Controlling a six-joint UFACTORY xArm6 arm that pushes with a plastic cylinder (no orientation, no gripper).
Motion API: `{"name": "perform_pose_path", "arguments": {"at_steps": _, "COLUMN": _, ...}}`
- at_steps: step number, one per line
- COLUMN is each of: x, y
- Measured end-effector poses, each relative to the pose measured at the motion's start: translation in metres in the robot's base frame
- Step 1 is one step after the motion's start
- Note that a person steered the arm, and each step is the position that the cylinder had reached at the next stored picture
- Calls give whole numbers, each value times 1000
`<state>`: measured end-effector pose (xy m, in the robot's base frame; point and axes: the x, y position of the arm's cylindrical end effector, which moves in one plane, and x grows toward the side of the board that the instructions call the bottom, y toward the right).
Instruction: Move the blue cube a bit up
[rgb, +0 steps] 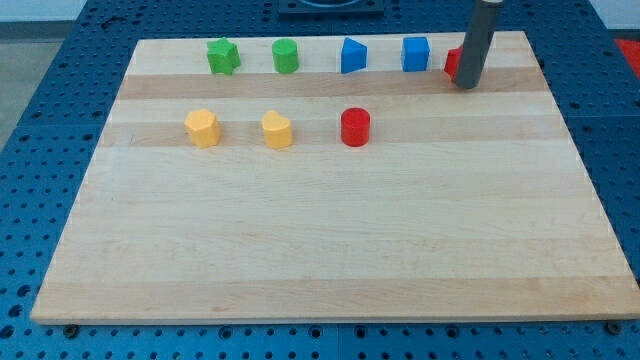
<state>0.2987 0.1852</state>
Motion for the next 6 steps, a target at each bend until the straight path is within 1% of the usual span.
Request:
{"name": "perform_pose_path", "arguments": {"at_steps": 3, "x": -30, "y": 2}}
{"name": "perform_pose_path", "arguments": {"at_steps": 4, "x": -27, "y": -12}}
{"name": "perform_pose_path", "arguments": {"at_steps": 6, "x": -22, "y": -76}}
